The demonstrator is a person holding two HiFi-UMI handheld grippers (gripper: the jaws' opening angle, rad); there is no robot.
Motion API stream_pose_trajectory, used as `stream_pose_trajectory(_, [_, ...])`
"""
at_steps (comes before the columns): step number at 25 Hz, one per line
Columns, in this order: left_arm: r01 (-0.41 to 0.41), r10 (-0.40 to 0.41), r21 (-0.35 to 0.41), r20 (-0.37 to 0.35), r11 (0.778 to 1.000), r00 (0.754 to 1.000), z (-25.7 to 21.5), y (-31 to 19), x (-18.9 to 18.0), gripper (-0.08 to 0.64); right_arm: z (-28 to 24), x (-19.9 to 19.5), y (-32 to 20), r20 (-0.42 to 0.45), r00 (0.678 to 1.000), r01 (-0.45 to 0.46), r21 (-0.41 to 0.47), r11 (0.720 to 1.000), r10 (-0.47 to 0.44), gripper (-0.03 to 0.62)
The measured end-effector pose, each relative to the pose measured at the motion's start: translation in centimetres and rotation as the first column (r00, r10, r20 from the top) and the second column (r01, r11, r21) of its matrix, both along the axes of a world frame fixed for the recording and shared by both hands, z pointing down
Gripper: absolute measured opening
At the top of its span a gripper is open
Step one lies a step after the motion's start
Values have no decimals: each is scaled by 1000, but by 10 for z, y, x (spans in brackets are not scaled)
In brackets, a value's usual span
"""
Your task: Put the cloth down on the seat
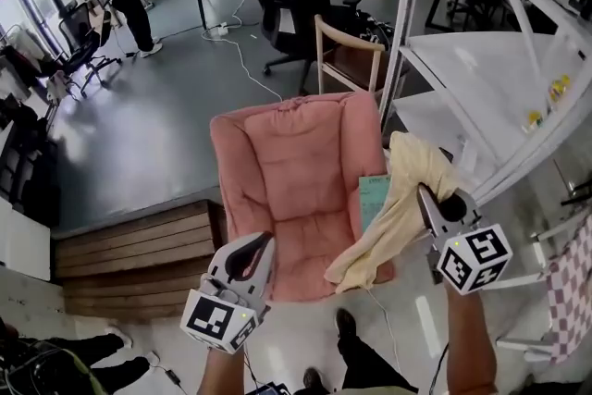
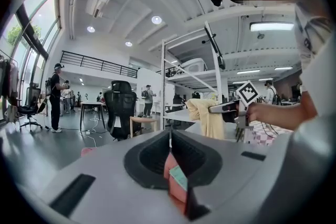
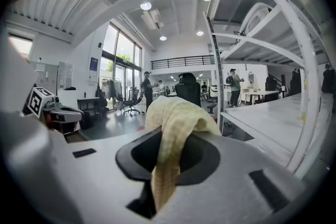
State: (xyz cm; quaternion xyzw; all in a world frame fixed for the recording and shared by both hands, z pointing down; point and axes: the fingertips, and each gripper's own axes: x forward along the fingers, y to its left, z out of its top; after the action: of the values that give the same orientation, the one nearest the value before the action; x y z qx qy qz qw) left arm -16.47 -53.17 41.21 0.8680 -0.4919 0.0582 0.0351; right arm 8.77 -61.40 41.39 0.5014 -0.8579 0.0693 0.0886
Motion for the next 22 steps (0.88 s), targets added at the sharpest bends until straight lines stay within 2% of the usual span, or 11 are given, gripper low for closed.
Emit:
stream_pose_trajectory(8, [-24, 24, -78, -1, 997, 1000, 54, -50, 12, 17, 74, 13, -59, -6, 999, -52, -57, 997, 51, 46])
stream_pose_trajectory(22, [-1, -3, -177, -22, 984, 1000, 155, -129, 21, 17, 210, 24, -144, -15, 997, -81, -121, 989, 80, 51])
